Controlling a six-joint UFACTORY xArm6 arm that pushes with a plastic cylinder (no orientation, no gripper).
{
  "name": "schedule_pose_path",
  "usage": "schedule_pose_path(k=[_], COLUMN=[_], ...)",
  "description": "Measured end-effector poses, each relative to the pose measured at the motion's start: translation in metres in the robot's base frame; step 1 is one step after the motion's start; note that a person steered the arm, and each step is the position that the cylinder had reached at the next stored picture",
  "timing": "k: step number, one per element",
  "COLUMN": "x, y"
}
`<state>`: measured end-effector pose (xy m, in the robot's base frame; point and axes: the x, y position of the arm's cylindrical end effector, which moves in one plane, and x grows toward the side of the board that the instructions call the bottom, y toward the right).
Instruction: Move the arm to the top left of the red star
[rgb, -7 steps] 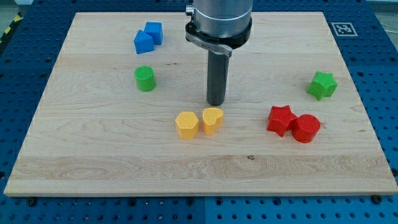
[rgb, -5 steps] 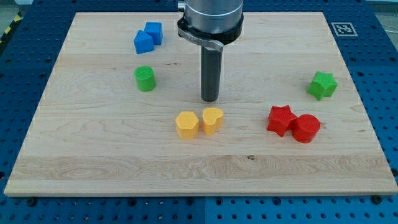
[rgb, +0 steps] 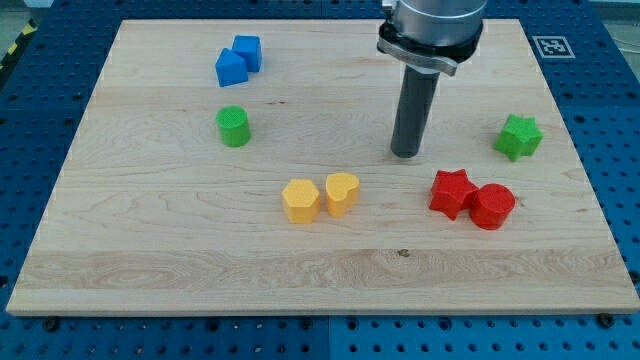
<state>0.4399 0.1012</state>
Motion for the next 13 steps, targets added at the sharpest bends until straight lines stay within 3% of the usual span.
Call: schedule_pose_path(k=[9, 13], x=[0.033, 0.03], y=[0.115, -0.015])
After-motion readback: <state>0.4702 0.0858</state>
